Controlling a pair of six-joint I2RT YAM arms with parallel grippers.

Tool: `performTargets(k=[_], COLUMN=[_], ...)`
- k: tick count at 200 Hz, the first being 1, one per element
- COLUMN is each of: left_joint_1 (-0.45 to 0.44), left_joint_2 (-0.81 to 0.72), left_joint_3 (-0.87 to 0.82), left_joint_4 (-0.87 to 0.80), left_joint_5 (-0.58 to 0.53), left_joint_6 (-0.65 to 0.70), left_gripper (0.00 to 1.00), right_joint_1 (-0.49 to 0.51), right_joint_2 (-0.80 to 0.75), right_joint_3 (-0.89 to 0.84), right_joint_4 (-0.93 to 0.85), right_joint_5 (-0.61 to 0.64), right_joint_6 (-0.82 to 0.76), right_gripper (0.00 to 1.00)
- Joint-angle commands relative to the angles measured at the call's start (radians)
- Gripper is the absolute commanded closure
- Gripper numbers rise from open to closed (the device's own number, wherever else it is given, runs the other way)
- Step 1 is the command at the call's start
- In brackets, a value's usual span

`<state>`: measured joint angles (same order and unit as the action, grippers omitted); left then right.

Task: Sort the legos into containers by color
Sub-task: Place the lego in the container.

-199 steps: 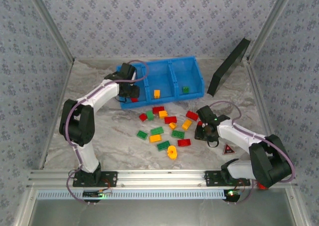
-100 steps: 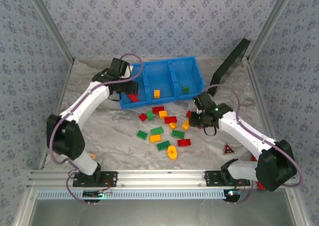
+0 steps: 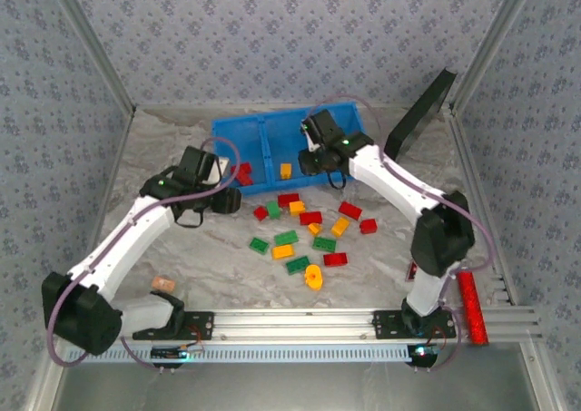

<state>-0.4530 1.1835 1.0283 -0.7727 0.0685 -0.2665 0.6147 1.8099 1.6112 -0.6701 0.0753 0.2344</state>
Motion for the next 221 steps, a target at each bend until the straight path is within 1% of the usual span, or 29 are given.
performTargets(k=[1, 29, 69, 86, 113, 116, 126, 161, 198, 221], left_joint_1=[-0.024, -0.063, -0.159, -0.203, -0.243, -0.246, -0.258, -0.289, -0.3, -0.313], left_joint_2=[-0.06, -0.108, -0.133, -0.117, -0.07, -0.065, -0.05, -0.021, -0.021, -0.009], left_joint_3=[-0.06, -0.132, -0.221, -0.249, -0.266, -0.266, -0.268, -0.282, -0.297, -0.275], left_joint_4=[-0.044, -0.028, 0.062, 0.087, 0.088, 0.113, 0.124, 0.145, 0.156, 0.146], left_joint_5=[0.02, 0.017, 0.007, -0.007, -0.02, -0.022, -0.03, -0.077, -0.092, -0.12], left_joint_6=[-0.062, -0.146, -0.292, -0.327, -0.381, -0.391, -0.428, -0.63, -0.927, -1.01], left_gripper=[0.42, 0.41, 0.41, 0.41, 0.41, 0.41, 0.41, 0.4, 0.39, 0.39], right_joint_1=[0.01, 0.017, 0.025, 0.026, 0.026, 0.026, 0.025, 0.026, 0.026, 0.025], right_joint_2=[0.094, 0.205, 0.328, 0.369, 0.415, 0.418, 0.425, 0.434, 0.433, 0.433], right_joint_3=[0.1, 0.186, 0.283, 0.312, 0.348, 0.349, 0.349, 0.351, 0.352, 0.349], right_joint_4=[-0.01, -0.014, -0.028, -0.039, -0.058, -0.058, -0.06, -0.062, -0.065, -0.058], right_joint_5=[0.012, 0.002, -0.015, -0.016, -0.015, -0.017, -0.018, -0.024, -0.018, -0.022], right_joint_6=[-0.061, -0.07, -0.072, -0.067, -0.061, -0.061, -0.06, -0.061, -0.069, -0.076], right_gripper=[0.69, 0.69, 0.67, 0.66, 0.65, 0.65, 0.64, 0.6, 0.56, 0.52])
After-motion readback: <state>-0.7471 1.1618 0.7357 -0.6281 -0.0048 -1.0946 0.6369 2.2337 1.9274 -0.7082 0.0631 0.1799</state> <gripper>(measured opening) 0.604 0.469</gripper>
